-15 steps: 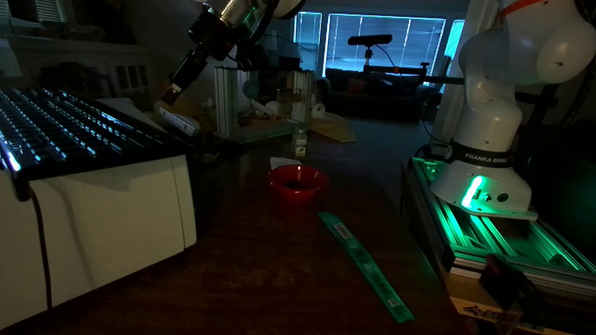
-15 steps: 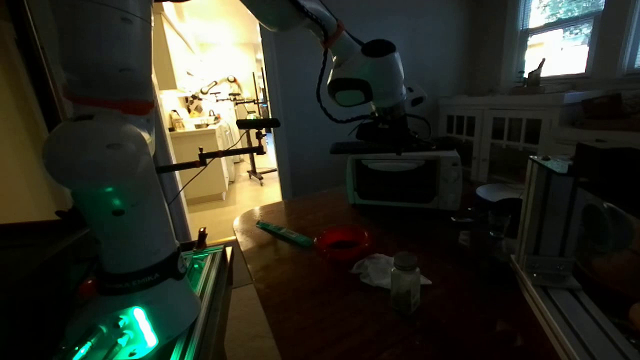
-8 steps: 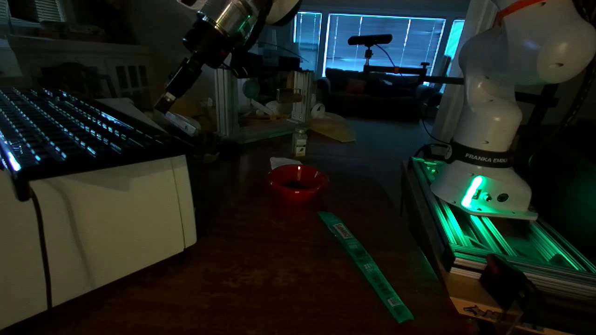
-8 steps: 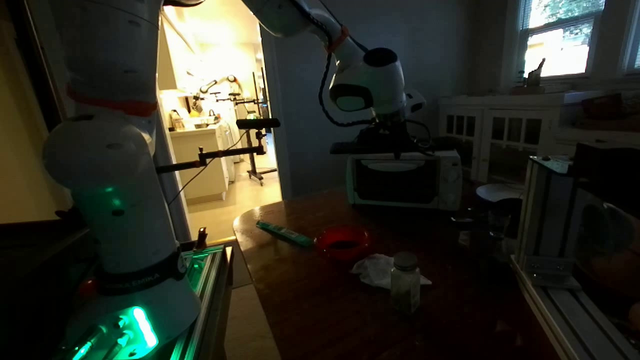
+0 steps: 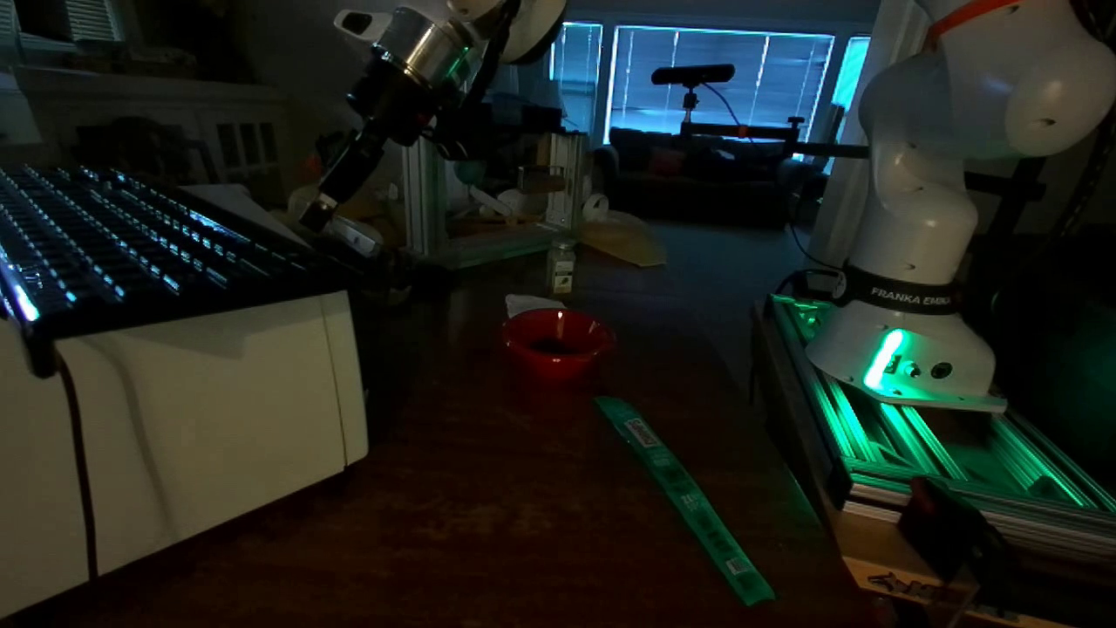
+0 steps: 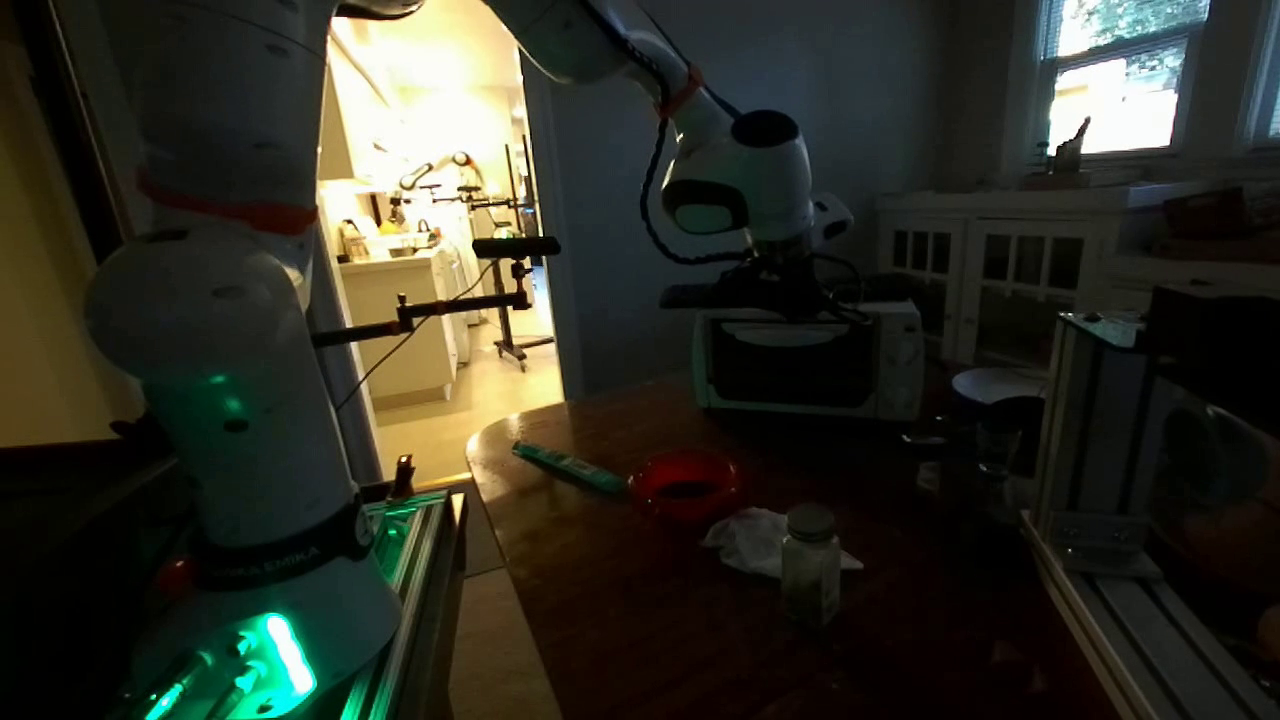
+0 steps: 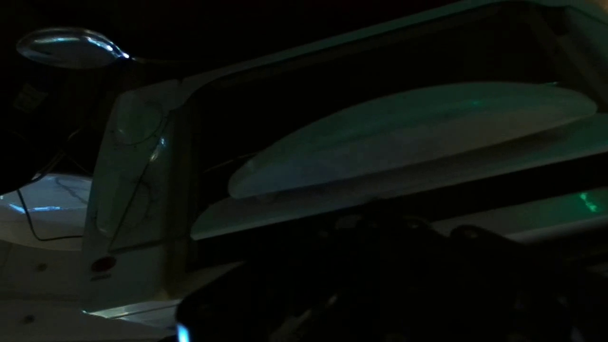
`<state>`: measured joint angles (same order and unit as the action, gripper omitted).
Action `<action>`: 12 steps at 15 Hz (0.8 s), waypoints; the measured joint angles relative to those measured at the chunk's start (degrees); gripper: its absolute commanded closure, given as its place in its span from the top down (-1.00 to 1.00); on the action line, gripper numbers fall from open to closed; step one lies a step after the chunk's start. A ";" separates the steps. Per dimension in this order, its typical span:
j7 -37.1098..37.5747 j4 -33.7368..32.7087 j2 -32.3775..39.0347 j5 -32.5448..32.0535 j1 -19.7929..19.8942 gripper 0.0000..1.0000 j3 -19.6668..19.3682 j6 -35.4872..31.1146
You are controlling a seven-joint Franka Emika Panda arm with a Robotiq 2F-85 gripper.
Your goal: Open the oven door.
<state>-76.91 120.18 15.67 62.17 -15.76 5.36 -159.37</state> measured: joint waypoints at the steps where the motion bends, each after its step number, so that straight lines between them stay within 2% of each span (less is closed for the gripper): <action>1: 0.05 0.12 0.07 -0.37 0.00 -1.00 -0.18 0.00; 12: 5.11 4.15 0.07 -8.44 -0.01 -1.00 -3.36 0.00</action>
<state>-71.80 124.33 15.74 53.73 -15.77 2.00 -159.37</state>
